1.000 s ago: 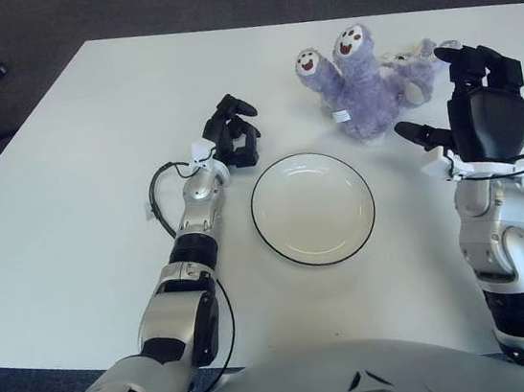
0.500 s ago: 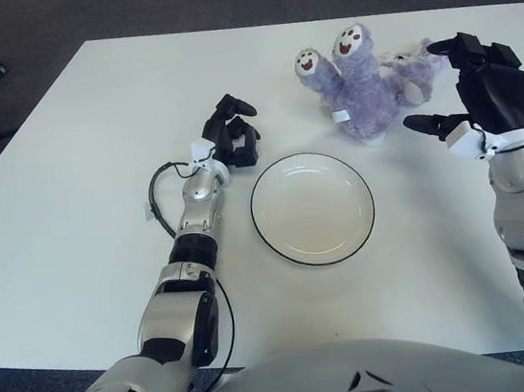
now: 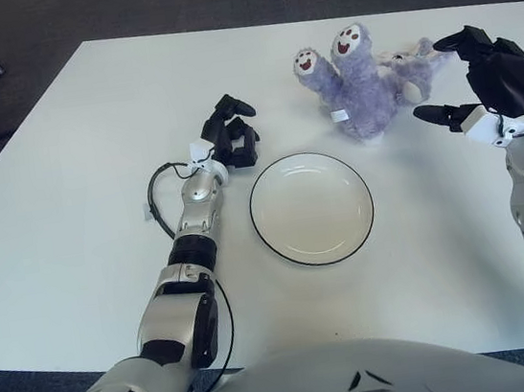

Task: Put the doll into the plate.

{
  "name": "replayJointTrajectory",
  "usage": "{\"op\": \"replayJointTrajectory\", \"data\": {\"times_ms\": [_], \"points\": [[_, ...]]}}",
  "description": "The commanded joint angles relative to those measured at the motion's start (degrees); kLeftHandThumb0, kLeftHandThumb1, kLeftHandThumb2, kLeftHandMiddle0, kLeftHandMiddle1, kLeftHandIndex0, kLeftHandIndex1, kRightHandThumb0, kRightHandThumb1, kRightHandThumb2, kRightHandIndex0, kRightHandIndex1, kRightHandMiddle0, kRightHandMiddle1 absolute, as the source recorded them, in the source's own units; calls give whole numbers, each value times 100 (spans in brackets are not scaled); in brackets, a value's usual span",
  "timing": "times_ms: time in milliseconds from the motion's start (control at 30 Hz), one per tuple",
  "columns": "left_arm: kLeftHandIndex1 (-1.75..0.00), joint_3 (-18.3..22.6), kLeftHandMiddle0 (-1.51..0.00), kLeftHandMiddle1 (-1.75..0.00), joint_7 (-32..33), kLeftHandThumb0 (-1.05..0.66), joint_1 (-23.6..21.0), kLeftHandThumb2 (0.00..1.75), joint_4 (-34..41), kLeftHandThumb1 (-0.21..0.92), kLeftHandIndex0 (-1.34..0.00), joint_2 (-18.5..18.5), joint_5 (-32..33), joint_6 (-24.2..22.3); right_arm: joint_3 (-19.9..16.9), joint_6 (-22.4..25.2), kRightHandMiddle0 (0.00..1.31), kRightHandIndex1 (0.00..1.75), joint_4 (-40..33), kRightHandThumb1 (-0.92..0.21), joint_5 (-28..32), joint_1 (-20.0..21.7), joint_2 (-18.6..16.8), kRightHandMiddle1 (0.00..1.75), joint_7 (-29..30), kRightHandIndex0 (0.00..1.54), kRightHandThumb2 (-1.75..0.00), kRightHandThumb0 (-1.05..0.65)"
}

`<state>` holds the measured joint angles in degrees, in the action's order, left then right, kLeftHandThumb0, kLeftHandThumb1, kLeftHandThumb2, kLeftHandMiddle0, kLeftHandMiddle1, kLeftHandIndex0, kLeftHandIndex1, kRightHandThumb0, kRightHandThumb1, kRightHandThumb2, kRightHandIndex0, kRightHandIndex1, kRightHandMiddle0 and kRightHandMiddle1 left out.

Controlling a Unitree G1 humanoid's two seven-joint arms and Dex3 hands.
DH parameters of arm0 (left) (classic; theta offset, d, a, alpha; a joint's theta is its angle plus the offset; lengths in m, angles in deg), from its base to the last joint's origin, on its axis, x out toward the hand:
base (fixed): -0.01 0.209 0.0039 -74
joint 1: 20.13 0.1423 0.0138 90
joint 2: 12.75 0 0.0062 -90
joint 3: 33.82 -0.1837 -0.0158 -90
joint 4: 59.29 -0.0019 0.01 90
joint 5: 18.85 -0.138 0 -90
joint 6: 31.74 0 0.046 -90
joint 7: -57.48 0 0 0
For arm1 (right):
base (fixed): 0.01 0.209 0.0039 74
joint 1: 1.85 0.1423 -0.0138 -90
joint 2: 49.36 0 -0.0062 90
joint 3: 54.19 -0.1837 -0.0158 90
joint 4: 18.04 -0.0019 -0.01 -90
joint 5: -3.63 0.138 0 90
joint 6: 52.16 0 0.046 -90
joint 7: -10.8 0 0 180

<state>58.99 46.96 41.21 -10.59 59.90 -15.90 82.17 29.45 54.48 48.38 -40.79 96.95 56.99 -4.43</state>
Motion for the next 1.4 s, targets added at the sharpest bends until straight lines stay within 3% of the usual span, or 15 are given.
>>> {"op": "replayJointTrajectory", "data": {"times_ms": [0,533,867,1100,1367], "points": [[-165,-49,-68,-175,70,-2,430,135,-223,27,-44,-39,-51,-183,8,176,0,63,72,-74,-204,133,215,99,-161,13,-62,-70],[-165,-73,-68,-175,33,-2,460,135,-237,28,-43,-59,-22,-61,38,49,0,75,1048,-79,-492,407,790,93,146,14,-66,-65],[-166,-100,-68,-175,47,-2,513,135,-182,28,-42,-68,-47,-36,-8,-61,0,62,1736,-91,-482,498,954,78,628,8,-60,-65],[-167,-106,-67,-175,58,-2,537,135,-140,29,-41,-62,-54,-55,126,-565,0,45,2149,-92,-589,527,1304,67,1178,3,-49,-81],[-166,-106,-67,-175,56,-2,568,134,-65,29,-42,-67,-39,-109,300,-741,0,44,1972,-92,-521,846,1602,62,797,5,-43,-99]]}}
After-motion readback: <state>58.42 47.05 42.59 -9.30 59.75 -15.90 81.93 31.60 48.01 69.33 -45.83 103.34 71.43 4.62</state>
